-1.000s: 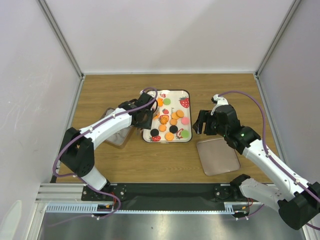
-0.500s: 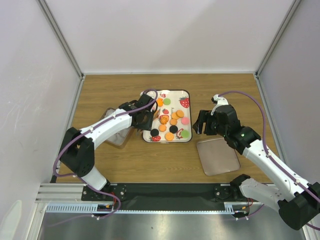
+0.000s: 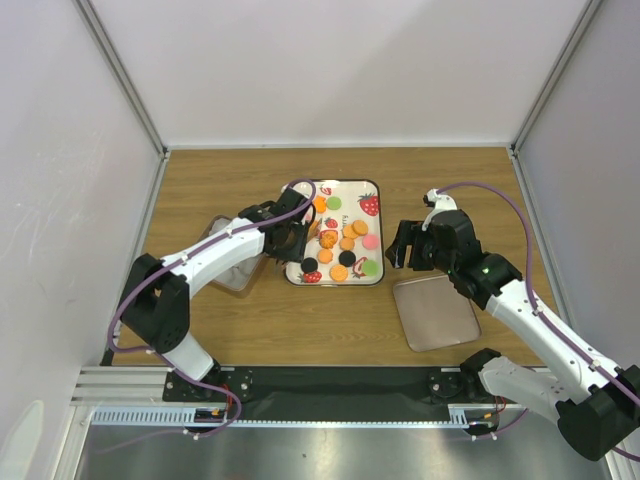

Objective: Pack the cookies

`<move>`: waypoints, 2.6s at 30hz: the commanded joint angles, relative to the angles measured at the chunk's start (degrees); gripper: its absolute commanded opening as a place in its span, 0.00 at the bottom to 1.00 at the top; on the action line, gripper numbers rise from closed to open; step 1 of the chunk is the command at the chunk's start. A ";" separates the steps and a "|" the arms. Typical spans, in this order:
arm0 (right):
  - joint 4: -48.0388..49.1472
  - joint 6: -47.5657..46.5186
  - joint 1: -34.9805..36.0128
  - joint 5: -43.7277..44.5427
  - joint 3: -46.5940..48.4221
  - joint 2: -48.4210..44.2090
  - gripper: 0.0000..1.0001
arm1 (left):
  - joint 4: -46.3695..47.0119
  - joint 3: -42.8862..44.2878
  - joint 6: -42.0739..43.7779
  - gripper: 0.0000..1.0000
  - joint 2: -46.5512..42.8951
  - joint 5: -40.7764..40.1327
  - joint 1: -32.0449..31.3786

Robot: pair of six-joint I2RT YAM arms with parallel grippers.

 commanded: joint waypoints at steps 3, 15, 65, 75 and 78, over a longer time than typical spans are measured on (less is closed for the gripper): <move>1.01 -0.96 -0.27 -0.38 0.05 -1.10 0.73 | 1.42 -0.28 0.89 0.47 0.24 1.49 -0.44; 1.27 -0.96 -0.35 -0.38 0.05 -1.01 0.73 | 0.89 -1.07 0.18 0.46 -1.34 1.41 -0.62; 1.09 -1.23 -0.18 -0.12 0.23 -1.01 0.73 | -3.15 4.90 2.82 0.33 -4.60 0.44 -1.23; 0.83 -1.23 -0.18 -0.38 0.41 -1.27 0.74 | -4.21 4.82 1.59 0.33 -10.65 -0.88 2.01; 1.09 -1.23 -0.27 -0.47 0.32 -1.27 0.74 | -4.73 3.85 0.63 0.33 -13.73 -0.97 4.21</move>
